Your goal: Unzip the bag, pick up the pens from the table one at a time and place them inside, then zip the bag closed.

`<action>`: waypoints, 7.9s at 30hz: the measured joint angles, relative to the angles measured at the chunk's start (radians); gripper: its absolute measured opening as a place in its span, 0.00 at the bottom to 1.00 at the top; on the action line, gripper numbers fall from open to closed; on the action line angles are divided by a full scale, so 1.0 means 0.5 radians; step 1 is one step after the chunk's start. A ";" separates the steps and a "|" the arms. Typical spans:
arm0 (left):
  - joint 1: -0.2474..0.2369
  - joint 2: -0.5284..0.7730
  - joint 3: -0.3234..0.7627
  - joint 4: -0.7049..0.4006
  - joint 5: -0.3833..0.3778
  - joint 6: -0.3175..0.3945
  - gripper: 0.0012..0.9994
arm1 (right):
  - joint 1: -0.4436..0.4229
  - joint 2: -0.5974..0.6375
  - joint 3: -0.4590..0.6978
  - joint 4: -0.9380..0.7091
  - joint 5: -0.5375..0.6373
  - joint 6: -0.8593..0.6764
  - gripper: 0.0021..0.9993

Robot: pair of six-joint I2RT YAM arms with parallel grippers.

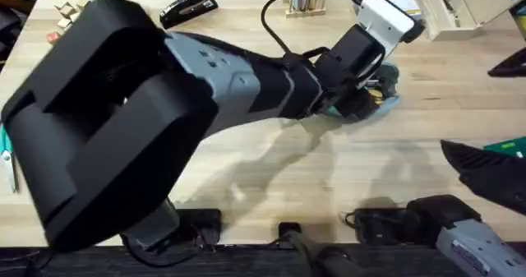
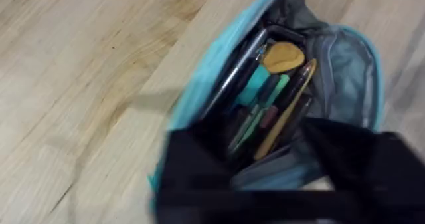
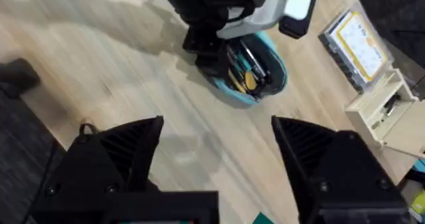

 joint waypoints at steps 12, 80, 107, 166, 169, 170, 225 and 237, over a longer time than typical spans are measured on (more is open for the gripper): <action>-0.002 0.000 0.006 0.017 -0.001 0.012 0.94 | 0.000 0.000 0.000 -0.019 0.000 0.000 1.00; 1.099 -1.579 0.002 -1.585 0.732 1.160 0.95 | 0.000 0.000 0.000 -0.069 0.000 0.000 1.00; 1.099 -1.486 0.002 -1.759 0.751 1.631 0.95 | 0.000 0.010 0.000 0.061 -0.227 0.000 1.00; 1.654 -0.317 0.002 -1.308 1.834 2.287 0.95 | 0.259 1.283 0.000 0.409 -0.404 0.675 1.00; 1.654 -0.317 0.002 -1.308 1.834 2.287 0.95 | 0.259 1.479 0.000 0.577 -0.404 0.697 1.00; 1.654 -0.317 0.002 -1.308 1.834 2.286 0.95 | 0.259 1.515 0.000 0.624 -0.404 0.702 1.00; 1.654 -0.317 0.002 -1.308 1.834 2.287 0.95 | 0.607 2.064 -0.014 1.053 0.079 0.302 1.00; 1.654 -0.317 0.002 -1.308 1.834 2.286 0.95 | 0.607 2.149 -0.015 1.064 0.079 0.296 0.96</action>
